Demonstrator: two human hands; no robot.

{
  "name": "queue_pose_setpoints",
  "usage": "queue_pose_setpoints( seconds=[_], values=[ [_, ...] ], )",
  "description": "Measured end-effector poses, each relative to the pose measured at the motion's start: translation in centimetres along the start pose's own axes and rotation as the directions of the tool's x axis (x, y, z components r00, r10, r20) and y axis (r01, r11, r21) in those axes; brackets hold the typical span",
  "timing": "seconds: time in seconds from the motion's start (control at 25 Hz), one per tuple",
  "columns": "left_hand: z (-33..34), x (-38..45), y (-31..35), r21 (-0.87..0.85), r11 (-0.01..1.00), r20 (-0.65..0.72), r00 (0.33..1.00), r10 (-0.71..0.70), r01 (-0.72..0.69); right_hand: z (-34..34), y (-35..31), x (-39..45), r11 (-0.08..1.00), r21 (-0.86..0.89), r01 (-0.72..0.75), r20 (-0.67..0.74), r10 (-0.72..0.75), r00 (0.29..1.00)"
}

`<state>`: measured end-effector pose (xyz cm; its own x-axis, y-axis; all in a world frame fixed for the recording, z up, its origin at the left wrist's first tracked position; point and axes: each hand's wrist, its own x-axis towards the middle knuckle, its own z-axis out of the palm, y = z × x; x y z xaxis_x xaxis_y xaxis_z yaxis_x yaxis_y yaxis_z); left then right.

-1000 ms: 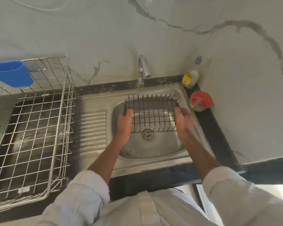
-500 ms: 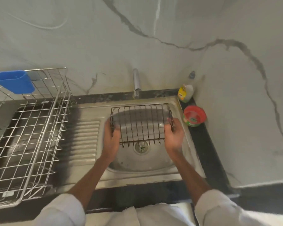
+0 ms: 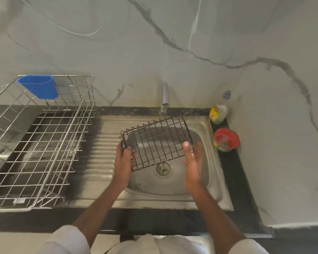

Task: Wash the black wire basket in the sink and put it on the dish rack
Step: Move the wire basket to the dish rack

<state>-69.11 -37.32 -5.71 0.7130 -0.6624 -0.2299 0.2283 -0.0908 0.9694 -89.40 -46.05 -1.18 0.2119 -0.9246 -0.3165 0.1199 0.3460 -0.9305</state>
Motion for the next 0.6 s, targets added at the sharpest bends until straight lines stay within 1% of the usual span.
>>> queue_pose_setpoints(
  seconds=[0.08,0.16,0.28,0.32,0.4,0.52,0.6],
  values=[
    [0.0,-1.1,0.2,-0.075,0.997,-0.062,0.998,-0.008,0.003,1.1,0.5,-1.1,0.998,0.07,0.007,0.076,-0.013,0.997],
    [0.3,-3.0,0.7,-0.179,0.984,-0.108,0.993,-0.043,0.023,2.7,0.2,-1.9,0.989,0.149,0.028,0.079,-0.04,0.996],
    [0.6,-5.5,1.5,-0.349,0.936,-0.156,0.982,-0.102,0.042,5.7,0.2,-2.9,0.988,0.149,0.039,0.157,-0.063,0.986],
    [0.5,-6.2,2.0,-0.364,0.931,-0.167,0.98,-0.106,0.039,6.6,0.3,-3.3,0.987,0.153,0.043,0.195,-0.072,0.978],
    [-0.8,-7.0,2.6,-0.372,0.928,-0.189,0.976,-0.108,0.031,8.1,-0.1,-3.4,0.967,0.245,0.064,0.232,-0.122,0.965],
    [-3.6,-8.0,4.6,-0.337,0.941,-0.216,0.975,-0.054,-0.023,11.2,-2.1,-3.5,0.931,0.347,0.112,0.266,-0.212,0.94],
    [-4.6,-8.0,6.4,-0.308,0.95,-0.224,0.974,-0.016,-0.055,14.0,-3.2,-3.5,0.907,0.411,0.09,0.292,-0.225,0.93]
  ],
)
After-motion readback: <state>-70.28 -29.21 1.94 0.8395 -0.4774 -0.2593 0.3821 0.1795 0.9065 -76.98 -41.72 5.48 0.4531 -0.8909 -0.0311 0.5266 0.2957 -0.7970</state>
